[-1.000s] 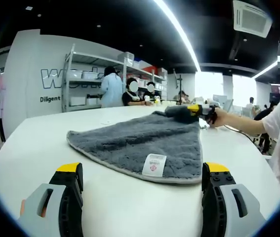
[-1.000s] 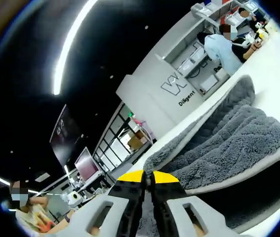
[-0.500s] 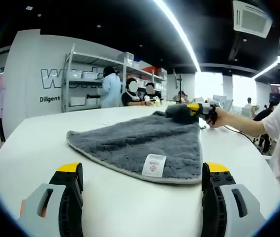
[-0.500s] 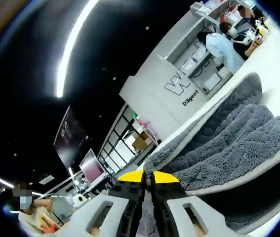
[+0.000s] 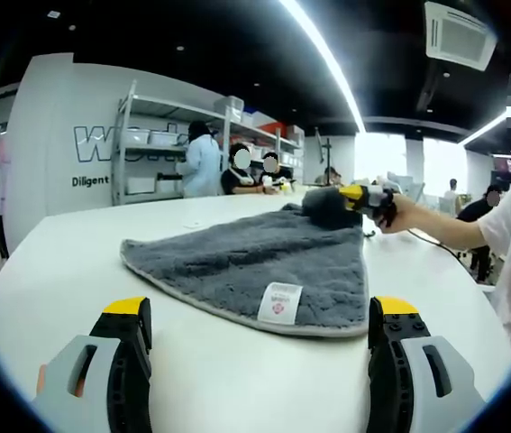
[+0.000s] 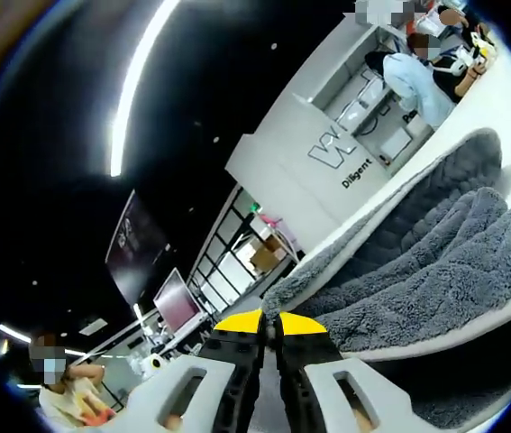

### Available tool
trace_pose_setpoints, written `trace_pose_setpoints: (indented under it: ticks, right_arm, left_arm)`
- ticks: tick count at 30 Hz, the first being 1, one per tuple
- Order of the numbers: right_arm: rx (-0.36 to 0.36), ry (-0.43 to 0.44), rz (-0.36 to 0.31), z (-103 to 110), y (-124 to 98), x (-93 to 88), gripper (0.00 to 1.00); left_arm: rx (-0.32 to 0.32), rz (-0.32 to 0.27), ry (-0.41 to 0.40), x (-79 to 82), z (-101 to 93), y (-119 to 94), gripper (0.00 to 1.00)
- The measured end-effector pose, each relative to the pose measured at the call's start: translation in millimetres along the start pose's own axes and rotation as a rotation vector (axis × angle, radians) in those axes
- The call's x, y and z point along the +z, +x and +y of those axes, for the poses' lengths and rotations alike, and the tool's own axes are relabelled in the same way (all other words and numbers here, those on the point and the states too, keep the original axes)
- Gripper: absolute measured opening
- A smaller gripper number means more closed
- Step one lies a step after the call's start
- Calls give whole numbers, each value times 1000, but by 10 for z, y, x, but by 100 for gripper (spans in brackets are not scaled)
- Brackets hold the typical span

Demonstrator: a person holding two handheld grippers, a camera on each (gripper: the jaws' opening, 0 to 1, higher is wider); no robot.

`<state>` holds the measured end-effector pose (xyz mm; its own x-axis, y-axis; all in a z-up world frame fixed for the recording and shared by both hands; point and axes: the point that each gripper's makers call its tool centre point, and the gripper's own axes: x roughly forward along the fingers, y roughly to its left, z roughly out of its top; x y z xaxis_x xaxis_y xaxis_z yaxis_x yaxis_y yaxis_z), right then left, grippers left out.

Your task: Fold the towel on the table until its edges align and the towel forms a compact rectangular stack.

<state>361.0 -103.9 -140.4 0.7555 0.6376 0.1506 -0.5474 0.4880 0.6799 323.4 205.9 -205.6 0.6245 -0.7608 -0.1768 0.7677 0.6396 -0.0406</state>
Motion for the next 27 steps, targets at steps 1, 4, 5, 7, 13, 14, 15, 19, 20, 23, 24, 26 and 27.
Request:
trace_pose_setpoints:
  ticks: [1, 4, 5, 7, 13, 14, 15, 19, 20, 23, 24, 26, 27]
  right_arm:
    - [2, 3, 0, 14, 12, -9, 1]
    - [9, 8, 5, 42, 60, -18, 1]
    - [11, 9, 6, 51, 69, -22, 1]
    - [15, 11, 6, 97, 104, -62, 1]
    - [29, 14, 16, 166, 168, -104, 1]
    - [30, 14, 17, 173, 179, -107, 1]
    - [32, 14, 18, 184, 189, -114, 1]
    - [43, 21, 22, 242, 226, -165, 1]
    - [46, 22, 23, 264, 240, -183, 1]
    - [58, 28, 22, 317, 258, -186, 1]
    - [61, 27, 21, 324, 266, -170, 1]
    - [68, 27, 20, 349, 288, -167, 1]
    - [72, 28, 20, 365, 296, -165, 1]
  left_arm:
    - [0, 0, 0, 0, 0, -1, 99]
    - [-1, -1, 0, 1, 0, -1, 99]
    - [-1, -1, 0, -1, -6, -2, 99]
    - [-2, -1, -1, 0, -4, -2, 99]
    - [-3, -3, -2, -2, -16, -6, 99]
    - [-3, -3, -2, -3, -18, -6, 99]
    - [-3, -2, -2, -5, -22, -6, 99]
    - [-3, -3, -2, -2, -1, -7, 99]
    - [-3, -2, -3, -3, -2, -6, 99]
    - [-2, -2, -3, -5, 0, -7, 99]
    - [-2, -2, -3, -5, 0, -7, 99]
    - [-3, -3, -4, -7, -10, -7, 99]
    - [-3, -3, -4, -8, -10, -7, 99]
